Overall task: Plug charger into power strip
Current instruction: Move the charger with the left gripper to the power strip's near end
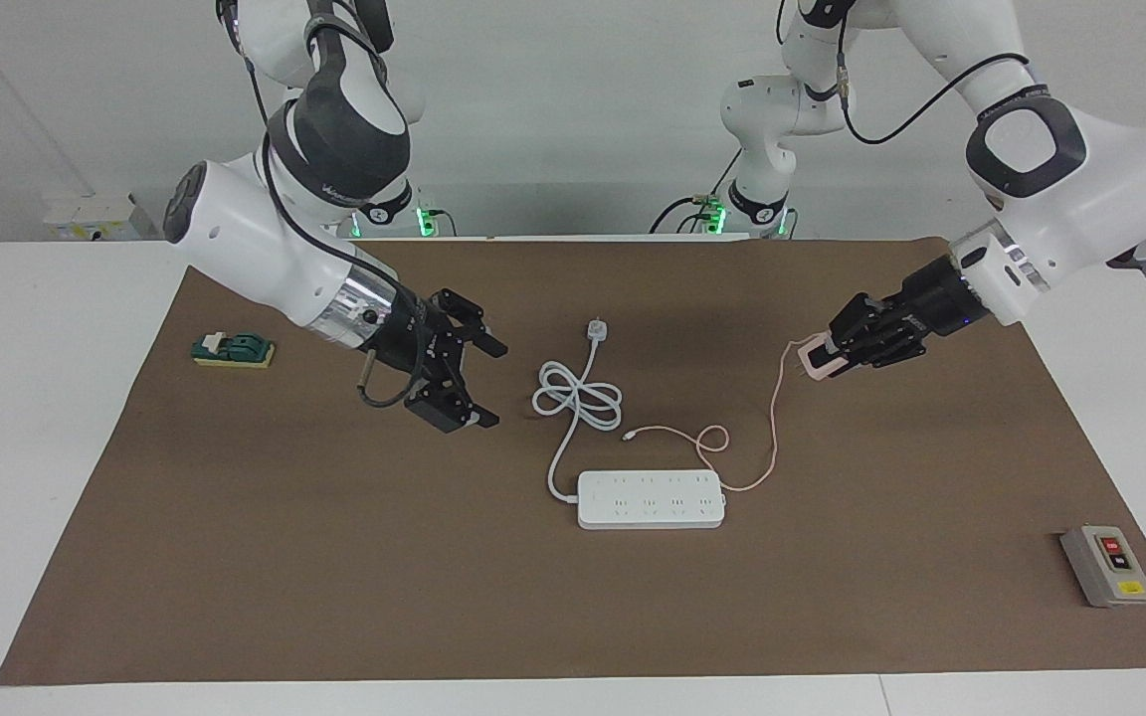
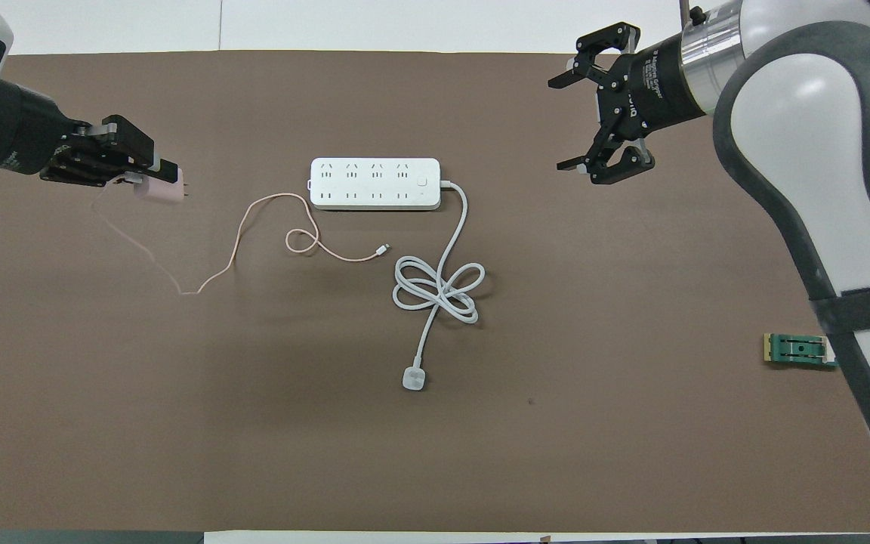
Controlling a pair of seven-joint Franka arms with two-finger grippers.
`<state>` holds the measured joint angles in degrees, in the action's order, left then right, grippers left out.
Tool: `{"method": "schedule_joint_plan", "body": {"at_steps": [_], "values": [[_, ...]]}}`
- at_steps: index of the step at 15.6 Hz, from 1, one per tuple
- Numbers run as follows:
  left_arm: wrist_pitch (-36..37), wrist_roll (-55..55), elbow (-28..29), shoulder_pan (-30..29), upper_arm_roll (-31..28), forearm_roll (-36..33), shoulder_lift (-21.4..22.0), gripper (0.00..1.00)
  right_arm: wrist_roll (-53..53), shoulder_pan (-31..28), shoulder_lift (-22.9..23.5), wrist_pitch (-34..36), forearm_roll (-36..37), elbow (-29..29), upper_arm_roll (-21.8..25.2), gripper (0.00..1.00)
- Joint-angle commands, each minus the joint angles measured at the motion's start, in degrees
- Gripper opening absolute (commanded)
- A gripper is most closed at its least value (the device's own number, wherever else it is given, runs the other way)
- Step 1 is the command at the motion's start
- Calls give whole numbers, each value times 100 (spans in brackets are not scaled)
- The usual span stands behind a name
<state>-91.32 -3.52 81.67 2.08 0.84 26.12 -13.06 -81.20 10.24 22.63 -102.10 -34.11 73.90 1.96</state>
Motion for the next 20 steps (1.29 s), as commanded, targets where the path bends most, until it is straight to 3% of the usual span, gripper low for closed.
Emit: {"method": "schedule_joint_plan", "body": {"at_steps": [1, 5, 9, 11, 14, 17, 20], "values": [[229, -211, -73, -15, -57, -327, 155, 0, 1400, -206, -127, 391, 561, -7, -64, 100], [-7, -542, -99, 28, -57, -862, 313, 0, 3588, -330, -311, 779, 1457, -7, -55, 100], [106, -2534, -222, 55, 4, -880, 251, 0, 5549, -400, -513, 1051, 2459, 2, -55, 100], [307, -3345, -231, 361, 4, -1134, 269, 0, 6402, -478, -610, 1209, 2872, 11, -64, 100], [334, -3514, -274, 416, -39, -1399, 269, 0, 7615, -672, -821, 1394, 3111, 72, -55, 100], [142, -4128, -283, 424, -40, -1426, 217, 0, 8444, -743, -1093, 1675, 3427, 160, -55, 100], [-727, -6136, -292, 827, -13, -1539, 6, 0, 8577, -822, -1549, 1790, 3463, 606, -55, 100]]}}
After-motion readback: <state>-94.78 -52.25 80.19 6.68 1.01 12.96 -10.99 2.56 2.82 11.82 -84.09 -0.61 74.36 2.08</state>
